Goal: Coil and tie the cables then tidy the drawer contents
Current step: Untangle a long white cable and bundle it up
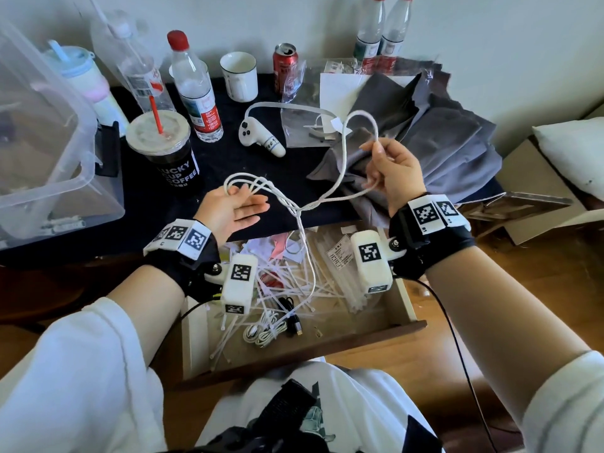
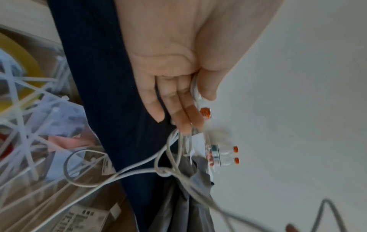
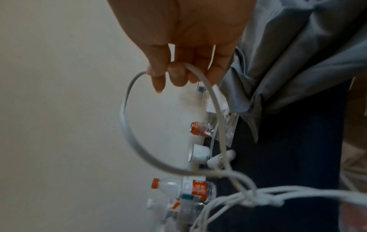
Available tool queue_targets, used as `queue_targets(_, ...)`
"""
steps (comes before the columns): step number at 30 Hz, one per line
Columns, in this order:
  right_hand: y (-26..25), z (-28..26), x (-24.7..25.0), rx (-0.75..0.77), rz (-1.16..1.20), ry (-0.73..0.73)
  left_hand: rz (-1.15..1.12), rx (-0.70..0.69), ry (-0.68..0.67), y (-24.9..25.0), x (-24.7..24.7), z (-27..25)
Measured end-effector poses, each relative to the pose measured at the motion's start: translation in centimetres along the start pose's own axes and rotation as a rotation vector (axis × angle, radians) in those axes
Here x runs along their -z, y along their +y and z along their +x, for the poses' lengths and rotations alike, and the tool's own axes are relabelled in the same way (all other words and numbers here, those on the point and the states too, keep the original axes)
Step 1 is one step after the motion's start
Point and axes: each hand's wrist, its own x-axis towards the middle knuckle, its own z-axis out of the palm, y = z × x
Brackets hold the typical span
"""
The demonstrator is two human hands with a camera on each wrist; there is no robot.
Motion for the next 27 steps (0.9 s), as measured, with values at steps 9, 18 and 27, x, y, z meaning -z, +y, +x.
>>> queue_targets(9, 2.9, -0.2, 3.7, -0.06, -0.464, 0.059, -0.177, 0.0, 0.266, -0.8, 3.4, 1.2)
queue_targets(18, 5.4, -0.7, 7.5, -0.231, -0.945, -0.003, -0.176, 0.018, 0.391, -1.4, 5.2, 1.4)
queue_targets(27, 10.0, -0.5, 7.1, -0.478, -0.901, -0.064, 0.148, -0.183, 0.023, 1.4, 0.2, -1.1)
